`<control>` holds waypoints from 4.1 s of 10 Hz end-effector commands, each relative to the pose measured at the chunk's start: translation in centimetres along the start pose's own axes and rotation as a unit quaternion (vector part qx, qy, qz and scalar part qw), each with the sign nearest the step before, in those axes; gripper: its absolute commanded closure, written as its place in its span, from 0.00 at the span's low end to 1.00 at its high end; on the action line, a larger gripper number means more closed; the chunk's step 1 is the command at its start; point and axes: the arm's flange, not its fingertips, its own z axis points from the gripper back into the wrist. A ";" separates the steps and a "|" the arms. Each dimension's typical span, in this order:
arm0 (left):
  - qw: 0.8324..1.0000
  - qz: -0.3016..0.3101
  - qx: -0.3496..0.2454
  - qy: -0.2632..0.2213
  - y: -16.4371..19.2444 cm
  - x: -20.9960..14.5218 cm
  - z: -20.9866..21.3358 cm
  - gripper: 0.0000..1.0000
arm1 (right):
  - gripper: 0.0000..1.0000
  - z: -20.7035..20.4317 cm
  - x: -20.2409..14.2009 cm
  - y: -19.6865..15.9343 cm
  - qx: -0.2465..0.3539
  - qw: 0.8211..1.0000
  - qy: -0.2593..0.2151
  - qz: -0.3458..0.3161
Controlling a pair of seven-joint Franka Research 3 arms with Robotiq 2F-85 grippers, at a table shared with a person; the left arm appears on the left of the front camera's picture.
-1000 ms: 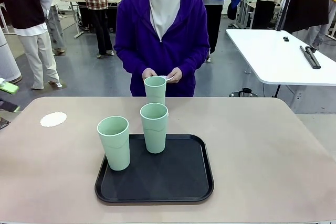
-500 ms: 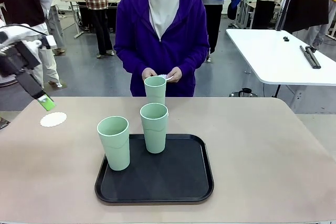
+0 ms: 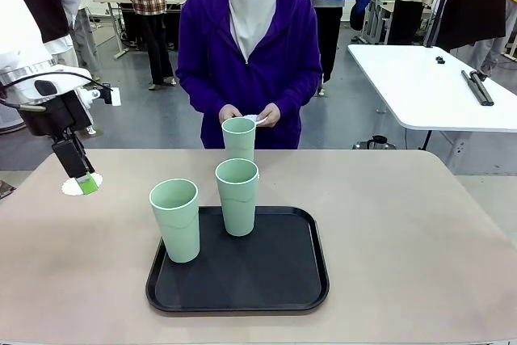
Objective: Place coasters on the table and set cups on them.
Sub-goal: Take one Reusable plastic cup from the Flat Tray and place it on a coaster set by the human.
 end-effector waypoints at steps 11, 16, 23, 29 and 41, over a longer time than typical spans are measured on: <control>0.883 -0.239 -0.133 -0.381 0.1 -5.8 -5.2 0.00 | 0.00 0.1 0.0 0.1 0.002 1.000 0.001 0.000; 0.840 -0.300 -0.115 -0.438 2.7 -8.1 -10.2 0.00 | 0.00 0.1 0.0 0.1 0.002 1.000 0.001 0.000; 0.855 -0.234 -0.130 -0.444 4.5 -6.1 -16.7 0.00 | 0.00 0.1 0.0 0.1 0.002 1.000 0.001 0.000; 0.861 -0.224 -0.147 -0.433 4.4 -6.4 -16.5 0.00 | 0.00 0.1 0.0 0.1 0.002 1.000 0.001 0.000; 0.820 -0.267 -0.178 -0.474 4.5 -2.3 -21.5 0.00 | 0.00 0.1 0.0 0.1 0.002 1.000 0.001 0.000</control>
